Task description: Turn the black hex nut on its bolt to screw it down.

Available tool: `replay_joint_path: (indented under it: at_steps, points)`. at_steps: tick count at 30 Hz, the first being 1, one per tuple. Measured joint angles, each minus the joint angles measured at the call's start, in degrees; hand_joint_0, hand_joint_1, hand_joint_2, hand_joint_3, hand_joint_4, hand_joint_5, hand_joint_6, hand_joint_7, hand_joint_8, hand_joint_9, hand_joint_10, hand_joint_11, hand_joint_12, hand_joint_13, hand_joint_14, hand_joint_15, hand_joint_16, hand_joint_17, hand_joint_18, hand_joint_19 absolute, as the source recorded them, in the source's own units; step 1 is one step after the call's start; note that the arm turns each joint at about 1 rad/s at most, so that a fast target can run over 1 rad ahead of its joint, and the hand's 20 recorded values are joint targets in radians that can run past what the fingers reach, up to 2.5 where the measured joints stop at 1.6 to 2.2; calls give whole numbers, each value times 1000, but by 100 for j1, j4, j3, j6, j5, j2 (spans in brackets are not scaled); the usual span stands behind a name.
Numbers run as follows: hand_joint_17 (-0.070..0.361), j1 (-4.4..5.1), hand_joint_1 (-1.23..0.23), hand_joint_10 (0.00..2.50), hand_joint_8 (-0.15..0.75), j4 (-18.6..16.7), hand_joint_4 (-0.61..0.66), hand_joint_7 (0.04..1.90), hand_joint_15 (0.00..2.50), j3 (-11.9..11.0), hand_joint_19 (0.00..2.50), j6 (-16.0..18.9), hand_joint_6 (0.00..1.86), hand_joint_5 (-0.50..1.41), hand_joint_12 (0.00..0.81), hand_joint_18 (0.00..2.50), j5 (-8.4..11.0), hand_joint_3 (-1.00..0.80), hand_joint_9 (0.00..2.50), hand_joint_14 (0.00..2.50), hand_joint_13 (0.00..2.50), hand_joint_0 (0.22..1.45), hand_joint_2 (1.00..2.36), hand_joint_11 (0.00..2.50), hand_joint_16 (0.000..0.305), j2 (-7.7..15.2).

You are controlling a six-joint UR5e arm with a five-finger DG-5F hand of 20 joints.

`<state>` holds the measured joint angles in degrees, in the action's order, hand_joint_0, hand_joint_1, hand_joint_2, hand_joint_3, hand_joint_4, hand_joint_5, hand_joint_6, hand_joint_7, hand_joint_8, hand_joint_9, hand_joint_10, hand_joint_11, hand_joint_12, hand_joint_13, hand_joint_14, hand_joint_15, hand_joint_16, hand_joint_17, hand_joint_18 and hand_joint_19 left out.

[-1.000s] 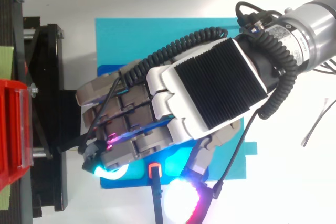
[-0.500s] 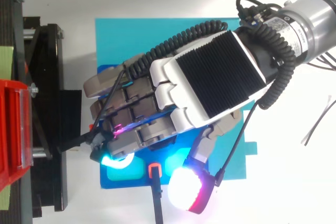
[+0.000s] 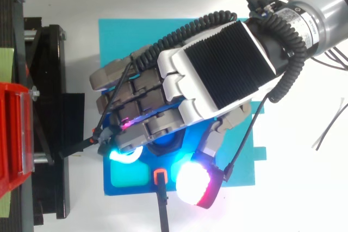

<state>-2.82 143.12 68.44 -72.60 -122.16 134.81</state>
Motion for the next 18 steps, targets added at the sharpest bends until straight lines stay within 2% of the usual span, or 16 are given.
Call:
replay_joint_path:
  at_steps: [9, 18]
  points:
    - [74, -100, -289, 11, 252, 1, 147, 1053, 260, 1, 209, 0, 639, -136, 284, 428, -160, -500, 808, 10, 723, 456, 1000, 316, 33, 5]
    - [76, -251, -280, 12, 253, -4, 158, 1043, 256, 2, 207, 10, 641, -137, 285, 432, -372, -500, 806, 10, 725, 454, 1000, 322, 34, 2]
